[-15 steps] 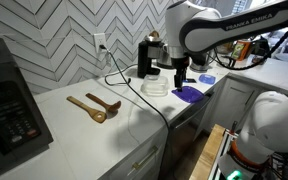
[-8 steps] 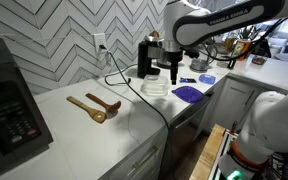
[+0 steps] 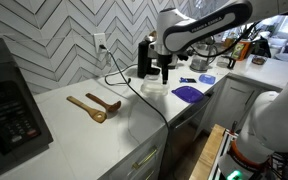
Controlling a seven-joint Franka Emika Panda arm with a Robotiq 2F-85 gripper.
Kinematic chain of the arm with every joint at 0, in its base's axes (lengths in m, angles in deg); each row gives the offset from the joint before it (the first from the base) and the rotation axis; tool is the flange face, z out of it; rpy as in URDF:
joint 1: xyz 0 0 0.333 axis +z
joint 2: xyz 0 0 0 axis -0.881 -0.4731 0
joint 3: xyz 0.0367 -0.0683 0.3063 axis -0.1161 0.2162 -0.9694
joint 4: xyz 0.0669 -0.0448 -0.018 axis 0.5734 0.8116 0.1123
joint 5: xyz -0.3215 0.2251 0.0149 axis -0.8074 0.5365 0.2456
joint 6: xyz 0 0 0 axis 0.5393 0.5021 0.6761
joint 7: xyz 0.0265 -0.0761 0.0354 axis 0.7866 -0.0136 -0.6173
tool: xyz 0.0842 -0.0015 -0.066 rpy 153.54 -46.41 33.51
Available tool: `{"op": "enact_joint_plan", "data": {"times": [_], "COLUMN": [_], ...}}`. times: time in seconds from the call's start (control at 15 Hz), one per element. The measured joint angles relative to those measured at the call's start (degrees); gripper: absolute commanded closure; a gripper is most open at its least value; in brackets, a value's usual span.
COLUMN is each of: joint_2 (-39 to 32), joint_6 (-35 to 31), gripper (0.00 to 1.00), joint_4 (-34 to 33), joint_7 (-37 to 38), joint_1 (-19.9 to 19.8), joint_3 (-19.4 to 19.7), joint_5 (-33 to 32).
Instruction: Unstack the clear bowls and put the blue packet in the bowl on the right then put the light blue lid on the bowl on the right
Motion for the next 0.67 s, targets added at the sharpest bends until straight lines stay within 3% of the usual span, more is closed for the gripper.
{"op": "enact_joint_plan", "data": {"times": [0.47, 0.67], "joint_2": [-5.09, -6.84], "joint_6": [-7.08, -8.34], "gripper": [0.02, 0.23], "joint_4": [-2.16, -2.63], "joint_7": [-6.02, -8.79], "joint_1": [-1.83, -2.47], "joint_3": [2.06, 2.45], "joint_5": [1.31, 3.71]}}
